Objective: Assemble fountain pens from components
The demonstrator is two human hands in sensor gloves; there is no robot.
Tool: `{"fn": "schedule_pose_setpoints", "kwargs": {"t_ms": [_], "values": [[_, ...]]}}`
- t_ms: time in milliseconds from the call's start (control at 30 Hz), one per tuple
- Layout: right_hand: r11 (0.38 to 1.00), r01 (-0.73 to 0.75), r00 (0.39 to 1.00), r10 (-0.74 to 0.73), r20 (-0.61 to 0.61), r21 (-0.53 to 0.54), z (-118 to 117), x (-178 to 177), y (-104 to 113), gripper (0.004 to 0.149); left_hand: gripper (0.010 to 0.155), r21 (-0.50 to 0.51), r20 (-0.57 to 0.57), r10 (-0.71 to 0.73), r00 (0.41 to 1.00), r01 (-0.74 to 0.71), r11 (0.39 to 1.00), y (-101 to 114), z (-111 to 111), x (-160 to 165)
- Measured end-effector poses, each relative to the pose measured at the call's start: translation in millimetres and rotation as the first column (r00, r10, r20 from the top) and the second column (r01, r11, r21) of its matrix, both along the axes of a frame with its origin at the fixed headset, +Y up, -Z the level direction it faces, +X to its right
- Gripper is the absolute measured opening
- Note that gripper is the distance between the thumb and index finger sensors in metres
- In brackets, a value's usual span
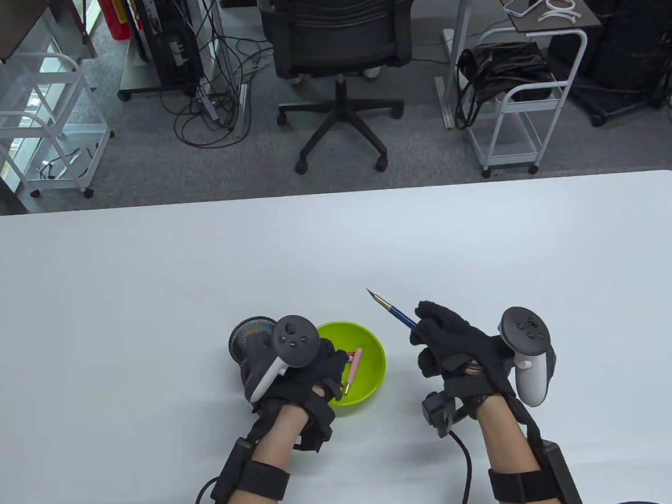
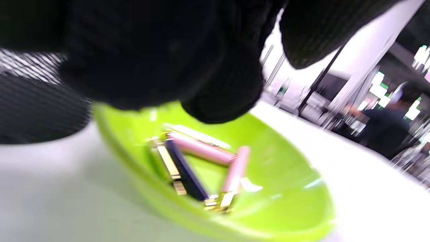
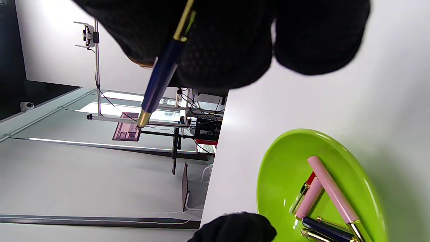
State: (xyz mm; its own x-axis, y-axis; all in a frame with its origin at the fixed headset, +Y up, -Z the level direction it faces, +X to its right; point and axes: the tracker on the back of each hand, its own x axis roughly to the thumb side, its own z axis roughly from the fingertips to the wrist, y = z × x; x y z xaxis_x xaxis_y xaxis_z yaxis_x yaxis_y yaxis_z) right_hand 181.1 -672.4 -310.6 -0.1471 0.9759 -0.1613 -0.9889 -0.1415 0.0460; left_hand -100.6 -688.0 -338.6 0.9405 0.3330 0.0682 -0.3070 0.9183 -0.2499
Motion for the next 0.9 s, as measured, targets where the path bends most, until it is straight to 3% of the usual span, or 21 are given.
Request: {"fn": "schedule_pose_setpoints", "kwargs": {"t_ms": [100,367,900], "values": [[1.0,0.006,1.0,-0.007,0.02,0.005,1,3,2,0.057,0.049,-0.072,-0.008,-0.211,0.977,0.21,0.975,-6,-12,14],[0.999,-0.018,0.999,0.017,0.042,0.043,6,6,11,0.057,0.042,-0.149,0.014,-0.364,0.931,0.362,0.92,-22,-32,41],[0.999,-0.007,0.999,0.005,0.039,0.05,5,5,11,0.057,0.046,-0.225,-0.023,-0.441,0.897,0.426,0.877,-36,-43,48]]}}
